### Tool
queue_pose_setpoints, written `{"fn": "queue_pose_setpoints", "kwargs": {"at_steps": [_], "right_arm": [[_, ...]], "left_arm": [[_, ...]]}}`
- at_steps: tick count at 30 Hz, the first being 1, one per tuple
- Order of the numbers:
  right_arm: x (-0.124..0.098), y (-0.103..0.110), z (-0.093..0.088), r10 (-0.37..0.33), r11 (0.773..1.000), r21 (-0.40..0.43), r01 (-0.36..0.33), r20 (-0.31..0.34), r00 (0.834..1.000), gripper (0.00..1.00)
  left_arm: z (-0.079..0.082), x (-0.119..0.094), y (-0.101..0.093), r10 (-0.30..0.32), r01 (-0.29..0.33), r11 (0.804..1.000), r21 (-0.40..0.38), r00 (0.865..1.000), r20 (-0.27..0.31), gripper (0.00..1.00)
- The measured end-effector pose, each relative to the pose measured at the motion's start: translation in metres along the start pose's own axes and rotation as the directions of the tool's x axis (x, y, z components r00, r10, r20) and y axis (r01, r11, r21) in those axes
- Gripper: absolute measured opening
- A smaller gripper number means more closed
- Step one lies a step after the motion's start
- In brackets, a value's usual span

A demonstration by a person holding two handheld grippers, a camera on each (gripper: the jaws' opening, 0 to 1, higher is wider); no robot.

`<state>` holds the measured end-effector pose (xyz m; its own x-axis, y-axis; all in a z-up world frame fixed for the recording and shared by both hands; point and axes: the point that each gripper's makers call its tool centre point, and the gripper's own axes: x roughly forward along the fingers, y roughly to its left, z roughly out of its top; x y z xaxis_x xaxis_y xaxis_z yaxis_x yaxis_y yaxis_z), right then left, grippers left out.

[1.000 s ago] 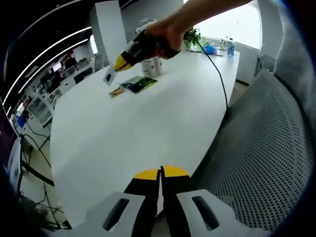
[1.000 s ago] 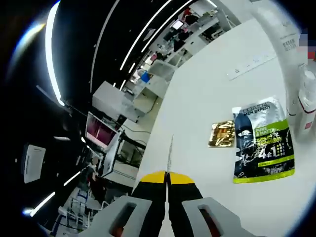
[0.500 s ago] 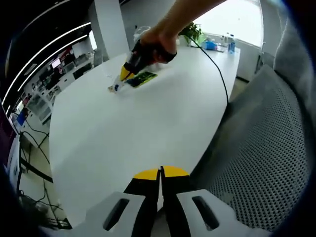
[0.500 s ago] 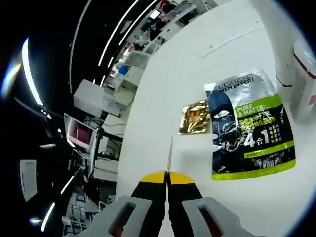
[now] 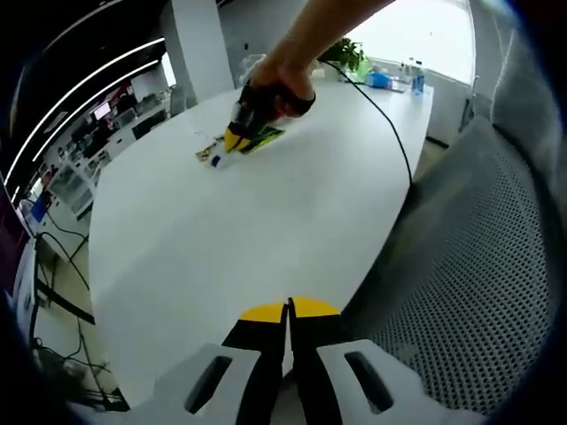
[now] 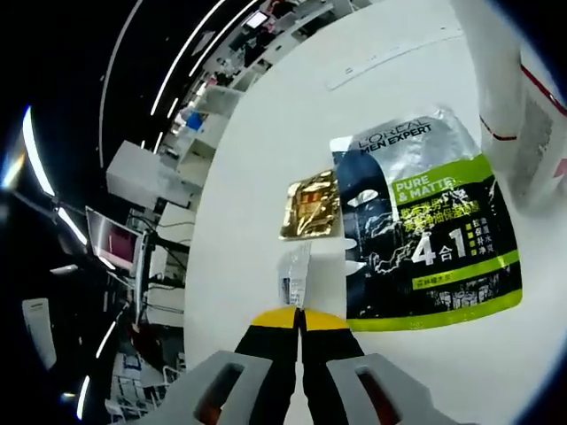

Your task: Arrange the skincare products in the storage area until every visible bottle or jar stands upright without overlapping.

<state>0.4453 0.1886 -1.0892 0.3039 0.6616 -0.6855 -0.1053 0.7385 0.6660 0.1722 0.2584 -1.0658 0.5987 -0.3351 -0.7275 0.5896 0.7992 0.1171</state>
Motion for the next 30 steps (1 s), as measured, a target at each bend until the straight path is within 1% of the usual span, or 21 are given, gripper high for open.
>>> {"fn": "queue_pose_setpoints", "kwargs": {"at_steps": [3, 5, 7, 8, 11, 14, 17, 19, 22, 23, 24, 25, 26, 27, 28, 29, 30], "right_arm": [[0.003, -0.003, -0.001, -0.01, 1.0, 0.018, 0.01, -0.009, 1.0, 0.0], [0.004, -0.006, 0.0, -0.029, 1.0, 0.006, 0.029, -0.01, 1.0, 0.0], [0.003, -0.011, -0.002, -0.063, 0.998, -0.009, 0.063, -0.022, 0.998, 0.0], [0.003, -0.012, -0.002, -0.075, 0.997, -0.028, 0.075, -0.016, 0.997, 0.0], [0.003, -0.011, -0.001, -0.069, 0.997, -0.02, 0.069, -0.011, 0.998, 0.0], [0.003, -0.011, -0.001, -0.08, 0.996, -0.038, 0.079, -0.01, 0.997, 0.01], [0.004, -0.008, -0.002, -0.071, 0.997, -0.04, 0.07, -0.019, 0.997, 0.05], [0.002, -0.008, 0.001, -0.082, 0.995, -0.063, 0.082, -0.009, 0.997, 0.06], [-0.001, -0.008, 0.004, -0.101, 0.99, -0.099, 0.099, -0.007, 0.995, 0.05], [-0.003, -0.01, 0.008, -0.122, 0.977, -0.176, 0.121, 0.004, 0.992, 0.05], [-0.004, -0.009, 0.009, -0.132, 0.967, -0.219, 0.13, 0.004, 0.991, 0.04], [-0.004, -0.006, 0.011, -0.141, 0.951, -0.276, 0.138, 0.006, 0.99, 0.05], [-0.003, 0.0, 0.012, -0.126, 0.931, -0.344, 0.121, 0.009, 0.992, 0.05], [0.001, 0.006, 0.012, -0.108, 0.892, -0.442, 0.097, 0.0, 0.994, 0.08], [0.003, 0.007, 0.011, -0.126, 0.853, -0.511, 0.102, -0.011, 0.992, 0.14], [0.005, 0.007, 0.012, -0.151, 0.802, -0.586, 0.116, -0.011, 0.988, 0.2], [0.009, 0.011, 0.014, -0.163, 0.693, -0.713, 0.11, -0.005, 0.987, 0.26]], "left_arm": [[0.0, 0.0, 0.001, 0.003, -0.003, 1.0, -0.004, 1.0, 0.002, 0.0], [-0.001, 0.0, 0.001, 0.004, -0.004, 1.0, -0.003, 1.0, -0.002, 0.0], [-0.001, 0.0, 0.001, 0.003, -0.003, 1.0, -0.003, 1.0, -0.005, 0.0], [-0.001, 0.0, 0.001, 0.003, -0.003, 1.0, -0.003, 1.0, -0.006, 0.0], [-0.001, 0.0, 0.001, 0.004, -0.004, 1.0, -0.003, 1.0, -0.005, 0.0], [-0.001, 0.0, 0.001, 0.003, -0.003, 1.0, -0.002, 1.0, -0.005, 0.0], [-0.001, 0.0, 0.001, 0.003, -0.003, 1.0, -0.002, 1.0, -0.006, 0.0], [-0.001, 0.001, 0.001, 0.003, -0.003, 1.0, -0.002, 1.0, -0.004, 0.0], [-0.001, 0.001, 0.001, 0.001, -0.001, 1.0, 0.0, 1.0, -0.004, 0.0], [-0.001, 0.001, 0.001, 0.001, -0.001, 1.0, 0.0, 1.0, -0.004, 0.0], [-0.001, 0.001, 0.001, 0.001, -0.001, 1.0, 0.001, 1.0, -0.003, 0.0], [-0.001, 0.001, 0.001, 0.002, -0.002, 1.0, 0.001, 1.0, -0.004, 0.0], [-0.001, 0.001, 0.001, 0.001, -0.001, 1.0, 0.001, 1.0, -0.005, 0.0], [-0.001, 0.001, 0.001, 0.0, 0.0, 1.0, 0.002, 1.0, -0.005, 0.0], [-0.001, 0.001, 0.0, 0.0, 0.0, 1.0, 0.005, 1.0, -0.006, 0.0], [-0.002, 0.001, 0.0, -0.001, 0.001, 1.0, 0.006, 1.0, -0.007, 0.0], [-0.002, 0.001, 0.0, -0.001, 0.001, 1.0, 0.006, 1.0, -0.008, 0.0]]}}
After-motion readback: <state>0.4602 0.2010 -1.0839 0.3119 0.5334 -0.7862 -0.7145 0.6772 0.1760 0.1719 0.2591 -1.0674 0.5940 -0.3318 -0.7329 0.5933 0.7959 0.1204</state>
